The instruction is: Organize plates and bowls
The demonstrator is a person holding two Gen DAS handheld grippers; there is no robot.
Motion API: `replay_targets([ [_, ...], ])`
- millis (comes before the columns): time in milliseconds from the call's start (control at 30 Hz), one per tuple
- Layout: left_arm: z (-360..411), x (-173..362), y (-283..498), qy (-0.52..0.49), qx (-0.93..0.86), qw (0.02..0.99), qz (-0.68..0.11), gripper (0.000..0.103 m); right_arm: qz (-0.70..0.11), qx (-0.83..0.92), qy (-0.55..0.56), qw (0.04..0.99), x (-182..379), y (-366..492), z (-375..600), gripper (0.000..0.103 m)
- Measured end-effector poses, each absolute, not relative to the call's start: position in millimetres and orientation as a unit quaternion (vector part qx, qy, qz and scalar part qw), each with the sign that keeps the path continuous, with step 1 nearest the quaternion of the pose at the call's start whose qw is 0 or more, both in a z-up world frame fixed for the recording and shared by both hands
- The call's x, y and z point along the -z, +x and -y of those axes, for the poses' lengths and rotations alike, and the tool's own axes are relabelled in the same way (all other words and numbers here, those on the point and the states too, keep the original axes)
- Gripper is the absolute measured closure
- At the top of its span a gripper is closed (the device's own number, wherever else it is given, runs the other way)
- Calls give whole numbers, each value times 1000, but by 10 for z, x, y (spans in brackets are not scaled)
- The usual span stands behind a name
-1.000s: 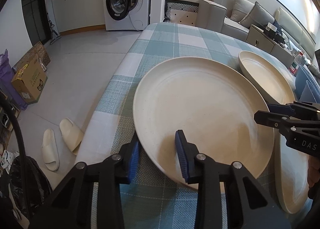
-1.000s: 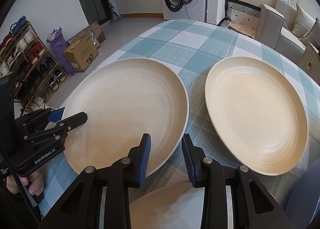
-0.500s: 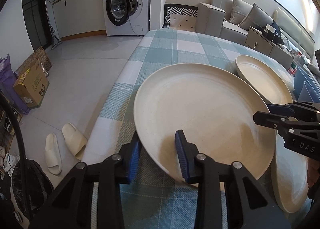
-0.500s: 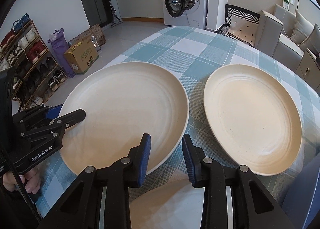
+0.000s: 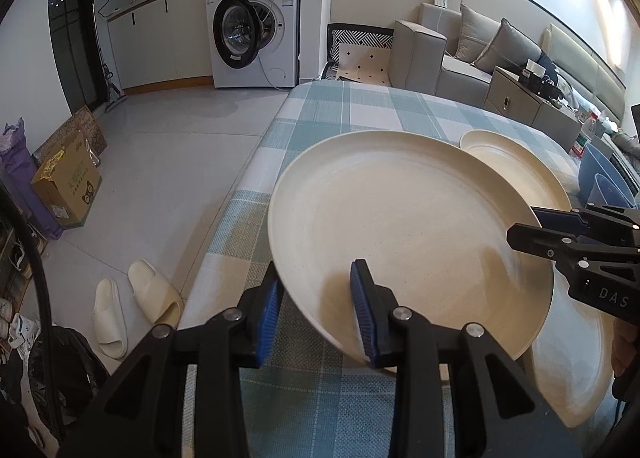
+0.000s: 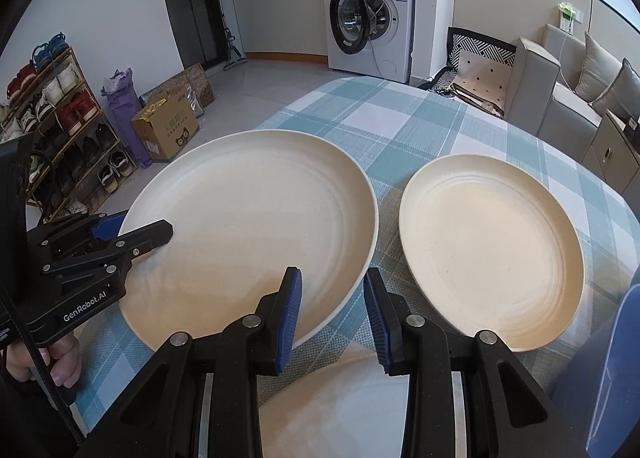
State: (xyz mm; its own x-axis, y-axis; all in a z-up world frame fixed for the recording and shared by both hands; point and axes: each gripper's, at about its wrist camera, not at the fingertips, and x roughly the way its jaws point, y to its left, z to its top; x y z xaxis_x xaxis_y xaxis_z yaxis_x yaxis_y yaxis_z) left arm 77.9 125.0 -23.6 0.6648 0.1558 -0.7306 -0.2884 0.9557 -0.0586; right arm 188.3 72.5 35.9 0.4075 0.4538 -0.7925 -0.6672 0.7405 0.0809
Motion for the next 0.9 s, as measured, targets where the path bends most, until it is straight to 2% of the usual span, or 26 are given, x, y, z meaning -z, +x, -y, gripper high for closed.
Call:
replay_targets([
  [900, -880, -73, 679, -57, -87, 926, -363, 70, -394, -304, -96, 862, -756, 1484, -193, 70],
])
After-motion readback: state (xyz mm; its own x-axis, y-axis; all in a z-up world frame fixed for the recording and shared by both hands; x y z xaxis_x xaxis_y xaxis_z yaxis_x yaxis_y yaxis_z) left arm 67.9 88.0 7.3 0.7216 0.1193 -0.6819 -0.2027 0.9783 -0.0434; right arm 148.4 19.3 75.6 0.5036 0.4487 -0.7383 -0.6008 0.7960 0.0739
